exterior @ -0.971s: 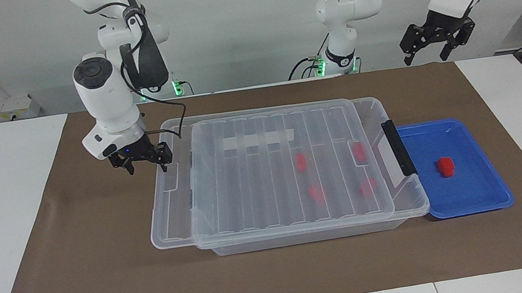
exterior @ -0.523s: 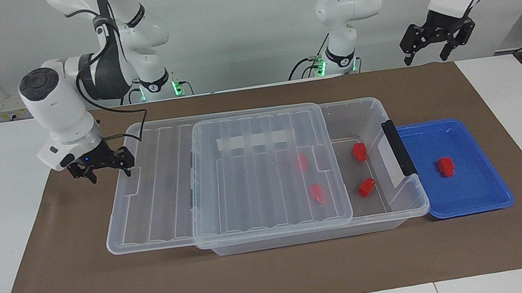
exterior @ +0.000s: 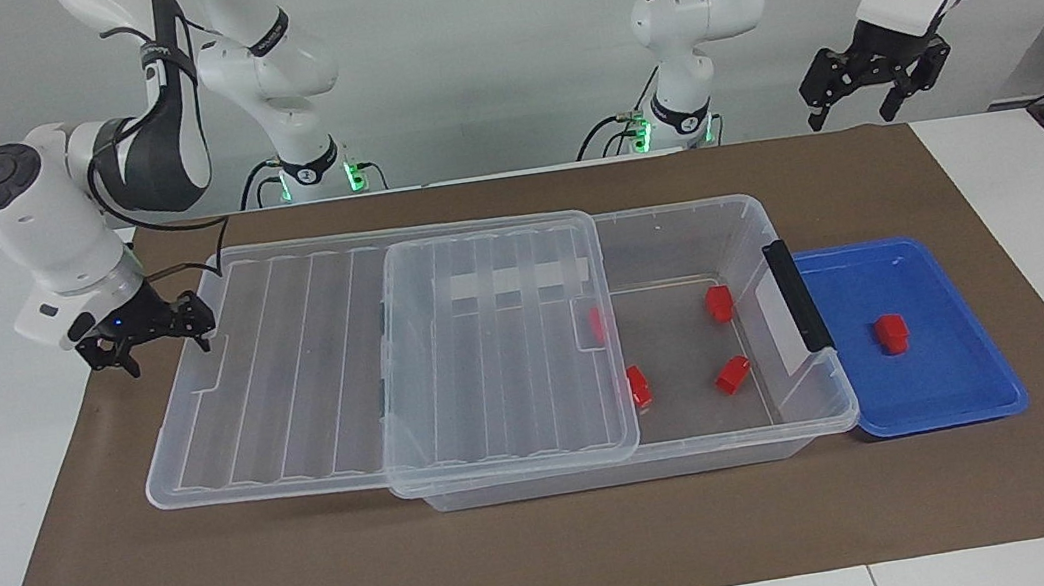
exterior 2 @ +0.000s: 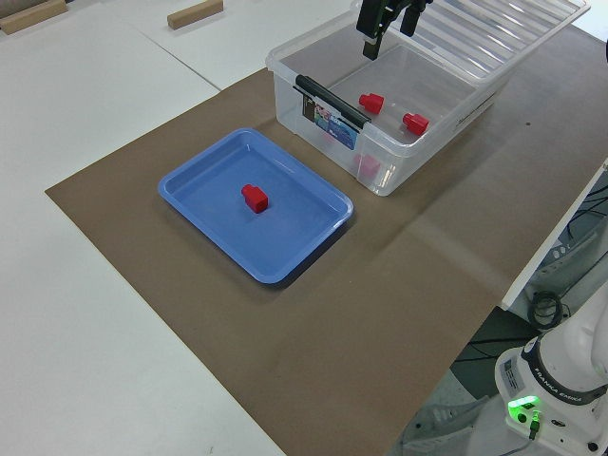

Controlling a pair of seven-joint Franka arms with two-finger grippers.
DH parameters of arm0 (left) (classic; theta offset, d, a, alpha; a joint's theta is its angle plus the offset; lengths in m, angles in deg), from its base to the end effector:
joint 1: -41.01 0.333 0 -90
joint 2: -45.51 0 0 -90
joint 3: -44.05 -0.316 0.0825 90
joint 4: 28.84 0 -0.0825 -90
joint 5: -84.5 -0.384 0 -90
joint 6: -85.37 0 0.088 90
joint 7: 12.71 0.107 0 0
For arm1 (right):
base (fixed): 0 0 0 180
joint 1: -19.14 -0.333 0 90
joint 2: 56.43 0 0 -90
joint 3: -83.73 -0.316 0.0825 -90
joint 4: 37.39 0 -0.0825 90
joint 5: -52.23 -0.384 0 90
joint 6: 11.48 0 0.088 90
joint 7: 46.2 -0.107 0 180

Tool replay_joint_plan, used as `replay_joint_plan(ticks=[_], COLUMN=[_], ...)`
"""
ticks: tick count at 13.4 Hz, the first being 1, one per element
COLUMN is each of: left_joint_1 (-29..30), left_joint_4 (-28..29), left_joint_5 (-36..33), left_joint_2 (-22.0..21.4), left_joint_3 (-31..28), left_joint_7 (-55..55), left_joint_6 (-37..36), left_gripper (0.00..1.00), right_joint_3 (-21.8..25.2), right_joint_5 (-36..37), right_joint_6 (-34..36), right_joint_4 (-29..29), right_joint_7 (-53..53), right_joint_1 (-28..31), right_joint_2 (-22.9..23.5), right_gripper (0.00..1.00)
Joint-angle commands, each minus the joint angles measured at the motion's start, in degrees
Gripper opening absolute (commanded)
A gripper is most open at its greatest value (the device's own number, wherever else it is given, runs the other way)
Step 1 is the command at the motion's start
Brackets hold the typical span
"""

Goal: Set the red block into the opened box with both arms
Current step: 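Slide the clear lid away from the blue tray with the right gripper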

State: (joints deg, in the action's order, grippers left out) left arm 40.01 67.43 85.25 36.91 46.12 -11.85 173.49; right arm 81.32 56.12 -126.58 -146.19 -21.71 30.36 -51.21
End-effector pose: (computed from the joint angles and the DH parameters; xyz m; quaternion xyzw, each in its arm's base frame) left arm 0.5026 -0.0299 0.6495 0.9994 -0.0343 0.0038 0.0039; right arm 0.5777 -0.0942 0.4541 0.9882 0.1502 0.0008 0.0305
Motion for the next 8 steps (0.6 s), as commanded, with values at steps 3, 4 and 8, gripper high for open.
replay_joint_plan(ticks=[3, 4, 8], left_joint_1=[0.64, 0.64, 0.64], left_joint_4=[0.06, 0.06, -0.2], left_joint_5=[0.05, 0.14, -0.04], left_joint_2=[-0.8, -0.89, -0.89], left_joint_3=[0.39, 0.39, 0.21], left_joint_7=[-0.42, -0.42, -0.42], left_joint_6=[-0.85, -1.02, -0.05], left_gripper=[1.0, 1.0, 1.0], right_joint_3=[-0.75, -0.75, -0.75], right_joint_5=[1.12, 1.03, 0.33], right_joint_6=[-1.27, -1.18, -1.18], right_joint_4=[-1.06, -0.98, -1.06], right_joint_7=[1.27, 1.27, 0.48], right_joint_1=[0.04, -0.14, -3.21], right_joint_2=[-0.48, -0.48, -0.48], right_gripper=[0.98, 0.98, 0.98])
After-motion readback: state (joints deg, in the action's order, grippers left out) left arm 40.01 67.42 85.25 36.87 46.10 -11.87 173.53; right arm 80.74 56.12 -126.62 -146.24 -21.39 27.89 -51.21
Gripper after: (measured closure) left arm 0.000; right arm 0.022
